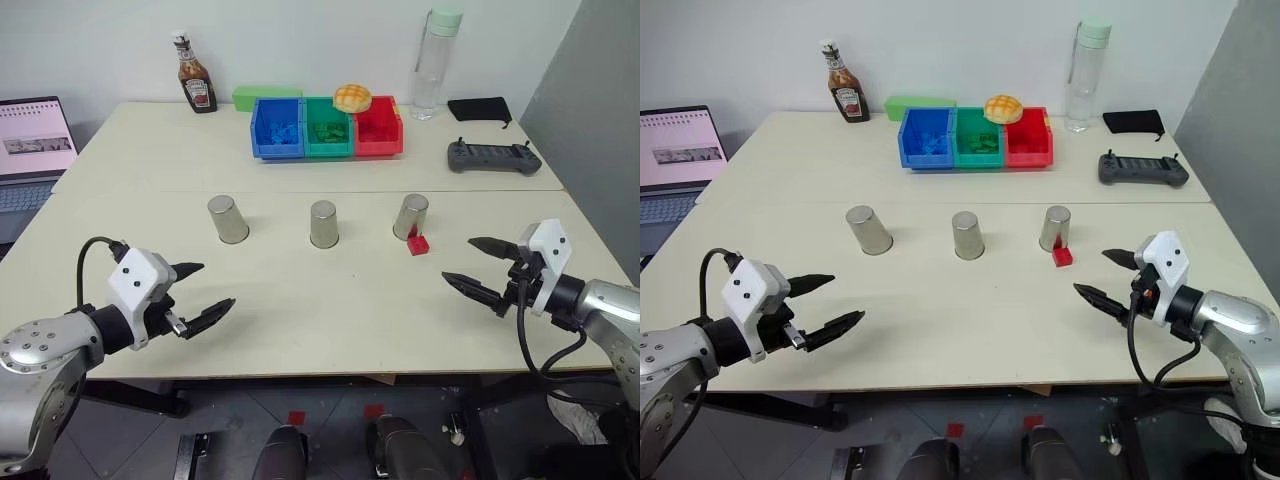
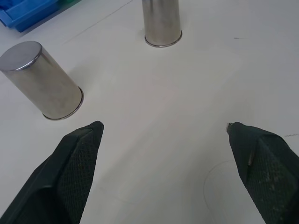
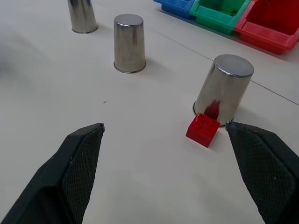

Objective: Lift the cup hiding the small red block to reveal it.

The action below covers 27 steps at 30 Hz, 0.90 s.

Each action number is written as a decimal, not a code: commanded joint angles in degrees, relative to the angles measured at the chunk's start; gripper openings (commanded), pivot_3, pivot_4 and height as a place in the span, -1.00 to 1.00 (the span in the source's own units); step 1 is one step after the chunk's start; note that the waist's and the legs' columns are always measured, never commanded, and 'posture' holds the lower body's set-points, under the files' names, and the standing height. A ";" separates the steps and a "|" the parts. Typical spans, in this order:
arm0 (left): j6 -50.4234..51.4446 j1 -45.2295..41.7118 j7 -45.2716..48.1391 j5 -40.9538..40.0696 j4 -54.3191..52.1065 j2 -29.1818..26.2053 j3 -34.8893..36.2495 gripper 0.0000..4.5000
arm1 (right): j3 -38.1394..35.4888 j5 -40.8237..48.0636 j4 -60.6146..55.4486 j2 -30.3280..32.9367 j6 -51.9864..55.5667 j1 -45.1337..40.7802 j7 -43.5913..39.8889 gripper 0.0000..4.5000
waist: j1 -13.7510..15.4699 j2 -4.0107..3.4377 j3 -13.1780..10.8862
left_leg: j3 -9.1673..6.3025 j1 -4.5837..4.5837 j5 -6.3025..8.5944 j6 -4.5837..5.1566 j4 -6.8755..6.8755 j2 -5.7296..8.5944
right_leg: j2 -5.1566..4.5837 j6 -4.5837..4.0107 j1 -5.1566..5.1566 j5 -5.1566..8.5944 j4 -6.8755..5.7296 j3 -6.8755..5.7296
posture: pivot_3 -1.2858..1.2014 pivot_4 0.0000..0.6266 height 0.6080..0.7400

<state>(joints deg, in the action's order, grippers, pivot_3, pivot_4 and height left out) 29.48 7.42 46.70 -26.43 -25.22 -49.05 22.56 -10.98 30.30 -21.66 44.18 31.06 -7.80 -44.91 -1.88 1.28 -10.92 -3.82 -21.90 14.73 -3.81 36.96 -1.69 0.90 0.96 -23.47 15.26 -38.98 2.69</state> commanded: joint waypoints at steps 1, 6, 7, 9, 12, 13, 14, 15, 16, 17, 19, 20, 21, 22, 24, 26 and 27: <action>-1.10 -0.14 -0.57 0.31 -1.45 0.12 1.36 1.00 | -0.86 0.23 -1.59 -0.03 -0.70 -0.64 0.00 0.97 | 0.00 0.00 0.00 | 0.00 0.00 0.00 0.00 0.00 0.00 | 0.00 0.00 0.00 0.00 0.00 0.00 | 0.03 -0.52 1.00; -0.40 -0.84 -0.30 0.16 -1.11 -0.15 0.29 1.00 | -0.49 0.26 -2.23 -0.40 -0.53 -0.56 0.40 0.97 | 0.00 0.00 0.00 | 0.00 0.00 0.00 0.00 0.00 0.00 | 0.00 0.00 0.00 0.00 0.00 0.00 | 0.03 -0.52 1.00; -0.31 -0.97 -0.36 0.19 -1.08 -0.14 0.16 1.00 | -0.42 0.26 -2.30 -0.47 -0.52 -0.56 0.46 0.97 | 0.00 0.00 0.00 | 0.00 0.00 0.00 0.00 0.00 0.00 | 0.00 0.00 0.00 0.00 0.00 0.00 | 0.03 -0.52 1.00; -0.27 -1.21 -0.47 0.23 -0.96 -0.05 0.11 1.00 | -0.40 0.32 -2.31 -0.52 -0.43 -0.63 0.46 0.97 | -0.01 0.00 0.00 | 0.00 0.00 0.00 0.00 0.00 0.00 | 0.00 0.00 0.00 0.00 0.00 0.00 | 0.03 -0.52 1.00; -0.36 -1.34 -0.49 0.37 -0.85 -0.01 -0.01 1.00 | -0.36 0.39 -2.05 -0.40 -0.50 -0.75 0.24 0.97 | 0.00 0.00 0.00 | 0.00 0.00 0.00 0.00 0.00 0.00 | 0.00 0.00 0.00 0.00 0.00 0.00 | 0.03 -0.52 1.00; -0.30 -1.36 -0.48 0.35 -0.87 -0.01 -0.04 1.00 | -0.38 0.39 -1.92 -0.37 -0.57 -0.76 0.15 0.97 | 0.00 0.00 0.00 | 0.00 0.00 0.00 0.00 0.00 0.00 | 0.00 0.00 0.00 0.00 0.00 0.00 | 0.03 -0.52 1.00; -0.28 -1.41 -0.50 0.36 -0.90 0.01 -0.10 1.00 | -0.38 0.37 -1.78 -0.36 -0.68 -0.77 0.06 0.97 | 0.00 0.00 0.00 | 0.00 0.00 0.00 0.00 0.00 0.00 | 0.00 0.00 0.00 0.00 0.00 0.00 | 0.03 -0.52 1.00; -0.28 -1.36 -0.54 0.39 -0.99 0.06 -0.16 1.00 | -0.40 0.30 -1.67 -0.40 -0.86 -0.70 -0.01 0.97 | 0.00 0.00 0.00 | 0.00 0.00 0.00 0.00 0.00 0.00 | 0.00 0.00 0.00 0.00 0.00 0.00 | 0.03 -0.52 1.00; -0.31 -1.32 -0.56 0.44 -1.05 0.09 -0.21 1.00 | -0.41 0.25 -1.59 -0.46 -1.01 -0.65 -0.05 0.97 | 0.00 0.00 0.00 | 0.00 0.00 0.00 0.00 0.00 0.00 | 0.00 0.00 0.00 0.00 0.00 0.00 | 0.03 -0.52 1.00; -0.33 -1.30 -0.58 0.47 -1.08 0.10 -0.25 1.00 | -0.42 0.22 -1.56 -0.52 -1.11 -0.61 -0.09 0.97 | 0.00 0.00 0.00 | 0.00 0.00 0.00 0.00 0.00 0.00 | 0.00 0.00 0.00 0.00 0.00 0.00 | 0.03 -0.52 1.00; -0.31 -1.23 -0.61 0.41 -1.17 0.09 -0.17 1.00 | -0.44 0.23 -1.61 -0.65 -1.23 -0.53 -0.10 0.97 | 0.00 0.00 0.00 | 0.00 0.00 0.00 0.00 0.00 0.00 | 0.00 0.00 0.00 0.00 0.00 0.00 | 0.03 -0.52 1.00; -0.29 -1.21 -0.62 0.37 -1.19 0.07 -0.11 1.00 | -0.43 0.22 -1.65 -0.70 -1.28 -0.52 -0.08 0.97 | 0.00 0.00 0.00 | 0.00 0.00 0.00 0.00 0.00 0.00 | 0.00 0.00 0.00 0.00 0.00 0.00 | 0.03 -0.52 1.00; -0.28 -1.19 -0.62 0.35 -1.20 0.05 -0.05 1.00 | -0.43 0.24 -1.68 -0.75 -1.28 -0.52 -0.05 0.97 | 0.00 0.00 0.00 | 0.00 0.00 0.00 0.00 0.00 0.00 | 0.00 0.00 0.00 0.00 0.00 0.00 | 0.03 -0.52 1.00; -0.27 -1.20 -0.63 0.35 -1.18 0.04 -0.02 1.00 | -0.42 0.25 -1.68 -0.79 -1.30 -0.54 -0.04 0.97 | 0.00 0.00 0.00 | 0.00 0.00 0.00 0.00 0.00 0.00 | 0.00 0.00 0.00 0.00 0.00 0.00 | 0.03 -0.52 1.00; -0.03 -1.37 -0.73 0.15 -1.20 0.06 0.05 1.00 | -0.26 0.32 -1.55 -1.01 -1.34 -0.83 0.03 0.97 | 0.00 0.00 0.00 | 0.00 0.00 0.00 0.00 0.00 0.00 | 0.00 0.00 0.00 0.00 0.00 0.00 | 0.03 -0.52 1.00; 0.12 -1.48 -0.82 0.06 -1.26 0.10 -0.01 1.00 | -0.13 0.37 -1.54 -1.18 -1.34 -0.99 0.05 0.97 | 0.00 0.00 0.00 | 0.00 0.00 0.00 0.00 0.00 0.00 | 0.00 0.00 0.00 0.00 0.00 0.00 | 0.03 -0.52 1.00; 0.15 -1.50 -0.85 0.06 -1.29 0.12 -0.07 1.00 | -0.10 0.36 -1.57 -1.23 -1.32 -1.01 0.04 0.97 | 0.00 0.00 0.00 | 0.00 0.00 0.00 0.00 0.00 0.00 | 0.00 0.00 0.00 0.00 0.00 0.00 | 0.03 -0.52 1.00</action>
<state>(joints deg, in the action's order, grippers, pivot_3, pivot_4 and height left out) 29.77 6.42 46.48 -26.32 -25.19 -49.03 21.76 -10.24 30.33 -22.21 43.10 30.84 -7.91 -44.87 -1.88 1.27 -10.92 -3.82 -21.89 14.73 -3.81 36.96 -1.69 0.90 0.97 -23.47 15.26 -38.98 2.68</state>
